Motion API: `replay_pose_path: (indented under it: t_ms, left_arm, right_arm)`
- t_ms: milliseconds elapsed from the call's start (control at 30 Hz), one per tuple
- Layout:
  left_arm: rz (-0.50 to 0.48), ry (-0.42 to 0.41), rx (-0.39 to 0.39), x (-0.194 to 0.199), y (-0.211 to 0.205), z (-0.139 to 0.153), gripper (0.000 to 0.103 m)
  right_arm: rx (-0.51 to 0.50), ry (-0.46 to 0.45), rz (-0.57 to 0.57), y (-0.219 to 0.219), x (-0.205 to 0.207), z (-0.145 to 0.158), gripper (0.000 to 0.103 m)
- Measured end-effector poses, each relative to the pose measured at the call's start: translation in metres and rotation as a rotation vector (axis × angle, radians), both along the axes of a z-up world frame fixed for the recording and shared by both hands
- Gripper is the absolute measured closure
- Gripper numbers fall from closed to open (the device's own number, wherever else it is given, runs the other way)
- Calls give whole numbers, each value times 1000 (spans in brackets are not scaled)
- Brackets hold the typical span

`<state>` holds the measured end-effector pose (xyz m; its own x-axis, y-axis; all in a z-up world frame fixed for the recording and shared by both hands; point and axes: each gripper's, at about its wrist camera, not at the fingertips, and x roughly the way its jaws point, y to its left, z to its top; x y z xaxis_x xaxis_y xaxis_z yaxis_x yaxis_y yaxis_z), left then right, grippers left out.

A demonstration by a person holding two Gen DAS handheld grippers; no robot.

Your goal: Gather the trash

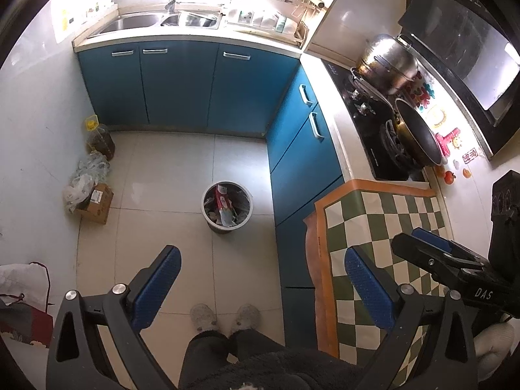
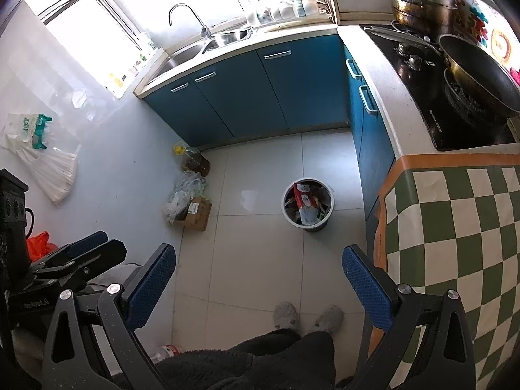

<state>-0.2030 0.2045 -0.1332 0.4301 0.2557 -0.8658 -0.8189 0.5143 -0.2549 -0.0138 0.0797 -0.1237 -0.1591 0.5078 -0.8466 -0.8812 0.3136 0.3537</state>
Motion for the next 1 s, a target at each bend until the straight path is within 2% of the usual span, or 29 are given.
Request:
replay_pose_path:
  t_ms: [1000]
  left_arm:
    - [-25,2,4,5,1,1,0]
  right_arm:
    - [-4,3,-11,-4,6,-4,0]
